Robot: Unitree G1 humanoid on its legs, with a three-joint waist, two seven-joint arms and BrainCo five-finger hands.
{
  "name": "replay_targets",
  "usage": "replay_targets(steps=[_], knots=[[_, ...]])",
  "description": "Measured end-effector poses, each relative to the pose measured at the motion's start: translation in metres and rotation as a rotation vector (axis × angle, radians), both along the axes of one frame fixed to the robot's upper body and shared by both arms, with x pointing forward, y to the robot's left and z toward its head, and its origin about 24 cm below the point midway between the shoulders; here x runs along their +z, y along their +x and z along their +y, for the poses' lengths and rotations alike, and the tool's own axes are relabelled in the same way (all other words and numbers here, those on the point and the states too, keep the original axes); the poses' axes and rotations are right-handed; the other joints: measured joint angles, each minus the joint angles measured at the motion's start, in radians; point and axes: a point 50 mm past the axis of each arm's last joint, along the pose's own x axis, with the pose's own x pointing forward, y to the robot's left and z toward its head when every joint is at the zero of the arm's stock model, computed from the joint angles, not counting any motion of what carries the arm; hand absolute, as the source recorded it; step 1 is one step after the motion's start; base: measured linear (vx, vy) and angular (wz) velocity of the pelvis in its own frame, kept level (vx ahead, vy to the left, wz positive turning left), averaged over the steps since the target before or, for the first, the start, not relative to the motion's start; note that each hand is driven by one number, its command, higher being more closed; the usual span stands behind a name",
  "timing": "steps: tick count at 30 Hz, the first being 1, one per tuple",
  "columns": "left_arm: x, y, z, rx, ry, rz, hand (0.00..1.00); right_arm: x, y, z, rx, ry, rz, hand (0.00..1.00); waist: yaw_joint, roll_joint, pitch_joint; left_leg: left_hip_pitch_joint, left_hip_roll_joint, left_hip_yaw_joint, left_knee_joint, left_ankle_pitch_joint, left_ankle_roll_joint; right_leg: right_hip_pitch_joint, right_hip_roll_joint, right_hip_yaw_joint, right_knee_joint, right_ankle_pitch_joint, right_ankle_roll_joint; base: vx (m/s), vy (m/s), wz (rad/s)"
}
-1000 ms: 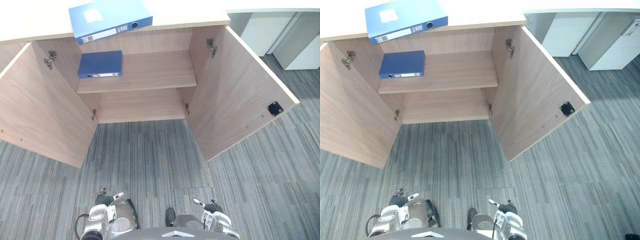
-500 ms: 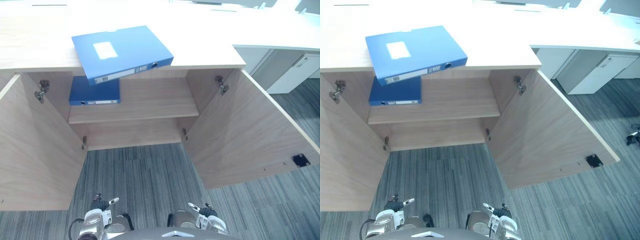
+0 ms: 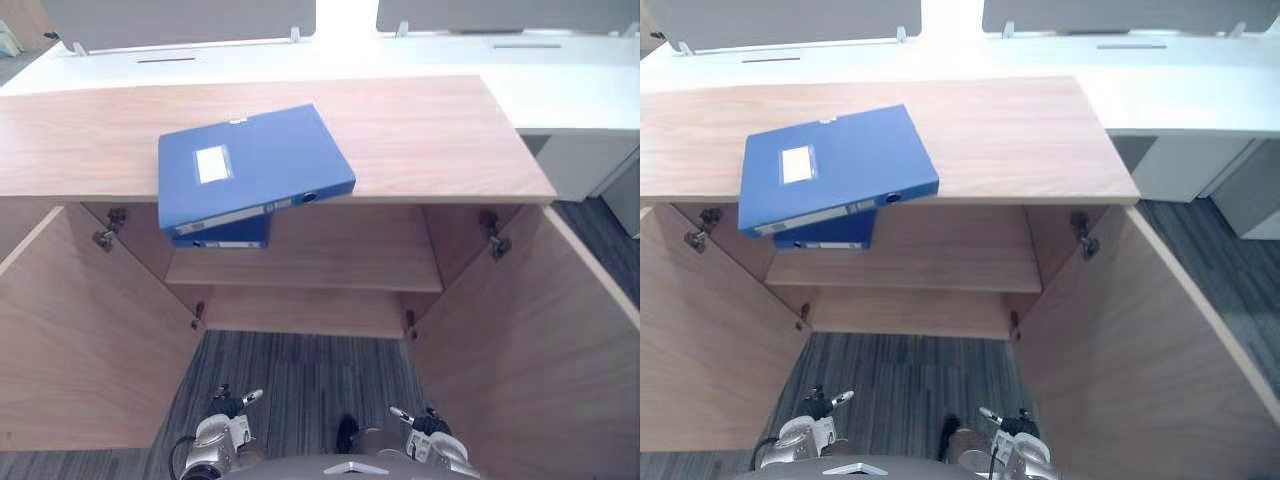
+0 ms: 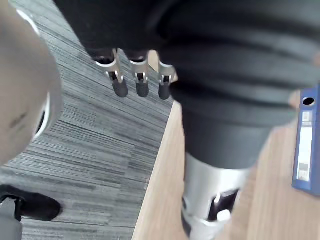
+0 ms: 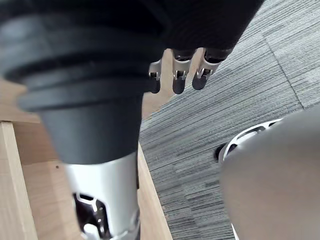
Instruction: Walk over to the cabinet, pick up the folder, carry it to the office cabinet, place the folder inside the office cabinet, then close the office cabinet door
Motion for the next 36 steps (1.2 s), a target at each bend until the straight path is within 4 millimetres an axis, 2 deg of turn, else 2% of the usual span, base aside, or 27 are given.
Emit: replay_targets(steps=[2, 3, 4, 5, 8, 11, 14, 15, 19, 21, 23, 26, 27, 30, 34, 36], knots=[[0.0, 0.001, 0.0, -0.002, 0.0, -0.003, 0.0, -0.001, -0.002, 0.001, -0.005, 0.003, 0.003, 0.0, -0.002, -0.003, 0.001, -0.017, -0.006, 0.004, -0.106, 0.002, -0.002, 0.007, -0.002, 0.013, -0.012, 0.006, 0.004, 0.14, 0.039, -0.21], [0.0, 0.002, 0.0, -0.004, 0.0, -0.002, 0.0, -0.001, -0.002, 0.001, -0.018, 0.009, 0.001, 0.0, 0.0, -0.003, 0.001, -0.012, -0.022, -0.004, -0.214, 0.025, -0.001, 0.007, -0.005, 0.025, -0.012, 0.006, 0.011, 0.11, 0.107, -0.22], [0.0, 0.001, 0.0, -0.008, 0.002, 0.0, 0.0, -0.001, -0.002, 0.0, -0.021, 0.01, 0.001, 0.0, -0.001, 0.0, -0.001, -0.009, -0.031, -0.014, -0.271, 0.058, 0.001, 0.006, -0.005, 0.03, -0.012, 0.005, 0.018, 0.16, 0.181, -0.33], [0.0, 0.002, -0.001, -0.015, 0.005, -0.002, 0.0, -0.001, -0.003, 0.002, -0.025, 0.016, 0.005, 0.0, 0.003, 0.001, -0.006, 0.006, -0.05, -0.023, -0.313, 0.119, -0.002, 0.009, -0.008, 0.05, -0.011, 0.003, 0.033, 0.15, 0.169, -0.27], [0.0, -0.001, 0.003, -0.012, 0.017, 0.008, 0.0, -0.004, -0.01, 0.009, -0.032, 0.036, 0.016, 0.0, 0.0, -0.037, -0.028, 0.037, -0.086, -0.001, -0.368, 0.125, 0.006, 0.036, -0.028, 0.071, -0.073, 0.031, 0.063, 0.12, 0.164, -0.16], [-0.001, -0.003, 0.005, -0.035, 0.03, 0.018, 0.0, -0.006, -0.013, 0.014, -0.034, 0.049, 0.025, 0.0, 0.001, -0.045, -0.032, 0.087, -0.119, 0.015, -0.424, 0.132, 0.018, 0.08, -0.042, 0.087, -0.131, 0.053, 0.079, 0.08, 0.119, -0.11], [-0.002, -0.005, 0.004, -0.076, 0.041, 0.024, 0.0, -0.006, -0.014, 0.014, -0.034, 0.051, 0.03, 0.0, 0.0, -0.036, -0.034, 0.114, -0.137, 0.014, -0.45, 0.136, 0.024, 0.108, -0.044, 0.091, -0.167, 0.066, 0.085, 0.03, 0.038, -0.03], [-0.002, -0.005, 0.004, -0.095, 0.049, 0.025, 0.0, -0.007, -0.014, 0.014, -0.033, 0.05, 0.034, 0.0, 0.0, -0.043, -0.042, 0.115, -0.142, 0.011, -0.465, 0.142, 0.028, 0.112, -0.043, 0.089, -0.182, 0.075, 0.084, 0.0, 0.016, 0.04], [0.0, -0.002, 0.002, -0.164, 0.079, 0.012, 0.0, -0.007, -0.016, 0.006, -0.021, 0.031, 0.053, 0.0, 0.0, -0.014, -0.043, 0.132, -0.157, -0.005, -0.521, 0.178, 0.037, 0.131, -0.04, 0.084, -0.229, 0.105, 0.08, -0.03, -0.007, 0.04], [0.006, 0.004, 0.004, -0.169, 0.1, -0.037, 0.0, -0.007, -0.015, 0.005, -0.016, 0.027, 0.052, 0.0, -0.002, -0.011, -0.045, 0.135, -0.159, -0.026, -0.536, 0.186, 0.036, 0.132, -0.04, 0.075, -0.23, 0.108, 0.078, -0.07, -0.022, 0.15], [0.02, 0.017, 0.008, -0.153, 0.139, -0.132, 0.0, -0.006, -0.014, 0.005, 0.002, 0.016, 0.051, 0.0, 0.001, -0.013, -0.045, 0.135, -0.162, -0.041, -0.547, 0.197, 0.038, 0.132, -0.04, 0.066, -0.23, 0.113, 0.077, -0.08, -0.015, 0.15], [0.056, 0.037, 0.026, -0.118, 0.252, -0.338, 0.0, -0.006, -0.013, 0.007, 0.013, 0.005, 0.045, 0.0, 0.004, -0.021, -0.042, 0.141, -0.17, -0.052, -0.568, 0.215, 0.04, 0.131, -0.045, 0.063, -0.23, 0.123, 0.076, -0.11, -0.005, 0.06], [0.059, 0.038, 0.027, -0.115, 0.261, -0.353, 0.0, -0.006, -0.013, 0.007, 0.014, 0.004, 0.044, 0.0, 0.004, -0.022, -0.041, 0.141, -0.171, -0.052, -0.568, 0.216, 0.041, 0.132, -0.045, 0.064, -0.23, 0.125, 0.076, -0.1, 0.003, -0.01], [0.086, 0.046, 0.039, -0.091, 0.329, -0.487, 0.0, -0.005, -0.013, 0.009, 0.041, -0.004, 0.036, 0.0, 0.008, -0.028, -0.045, 0.144, -0.175, -0.056, -0.569, 0.22, 0.041, 0.132, -0.051, 0.063, -0.234, 0.129, 0.08, -0.11, 0.006, 0.03], [0.126, 0.054, 0.041, -0.068, 0.396, -0.672, 0.0, -0.005, -0.015, 0.012, 0.066, -0.008, 0.032, 0.0, 0.013, -0.032, -0.06, 0.15, -0.188, -0.069, -0.592, 0.232, 0.042, 0.138, -0.06, 0.055, -0.243, 0.134, 0.084, -0.03, 0.011, 0.08], [0.153, 0.058, 0.043, -0.064, 0.457, -0.792, 0.0, -0.005, -0.019, 0.012, 0.065, -0.009, 0.035, 0.0, 0.025, -0.035, -0.067, 0.169, -0.19, -0.069, -0.601, 0.235, 0.045, 0.155, -0.061, 0.055, -0.248, 0.137, 0.088, 0.0, 0.0, 0.0]])
